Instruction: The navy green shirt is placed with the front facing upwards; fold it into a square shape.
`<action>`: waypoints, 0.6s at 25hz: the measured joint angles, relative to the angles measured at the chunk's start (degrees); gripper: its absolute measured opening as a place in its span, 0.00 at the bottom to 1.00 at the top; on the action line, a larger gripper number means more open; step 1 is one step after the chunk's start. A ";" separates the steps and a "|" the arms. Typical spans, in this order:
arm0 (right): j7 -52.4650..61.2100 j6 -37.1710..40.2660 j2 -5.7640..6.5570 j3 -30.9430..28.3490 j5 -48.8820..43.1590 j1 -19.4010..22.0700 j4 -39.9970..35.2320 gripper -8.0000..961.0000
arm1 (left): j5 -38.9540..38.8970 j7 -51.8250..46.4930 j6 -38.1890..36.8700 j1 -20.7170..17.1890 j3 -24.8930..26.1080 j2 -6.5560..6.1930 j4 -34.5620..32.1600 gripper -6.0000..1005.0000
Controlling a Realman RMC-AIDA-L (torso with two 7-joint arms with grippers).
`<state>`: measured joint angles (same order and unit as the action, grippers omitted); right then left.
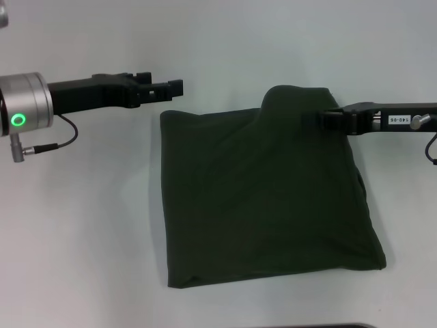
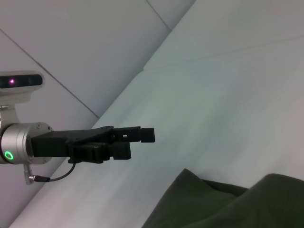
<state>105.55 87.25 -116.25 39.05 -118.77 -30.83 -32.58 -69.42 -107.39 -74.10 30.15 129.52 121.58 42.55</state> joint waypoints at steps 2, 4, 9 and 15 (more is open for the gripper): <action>0.18 -0.15 0.32 0.04 -0.12 -0.01 0.17 0.08 | 0.24 0.96 0.57 -0.18 -0.08 0.10 -0.52 0.92; 0.25 -1.14 0.50 0.05 -0.17 0.16 0.44 0.08 | 0.85 1.55 1.35 -0.23 -0.10 0.26 -1.23 0.92; 0.25 -2.65 0.40 0.03 -0.22 0.15 0.57 0.08 | 1.22 2.55 1.98 -0.21 -0.26 1.06 -1.86 0.92; 0.25 -3.09 -1.11 1.13 -0.23 -2.46 0.69 0.08 | 1.05 2.63 1.63 -0.27 0.11 1.20 -1.49 0.92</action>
<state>105.81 84.16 -117.36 40.18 -119.01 -33.29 -31.89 -68.37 -104.76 -72.47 29.88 129.63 122.78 41.05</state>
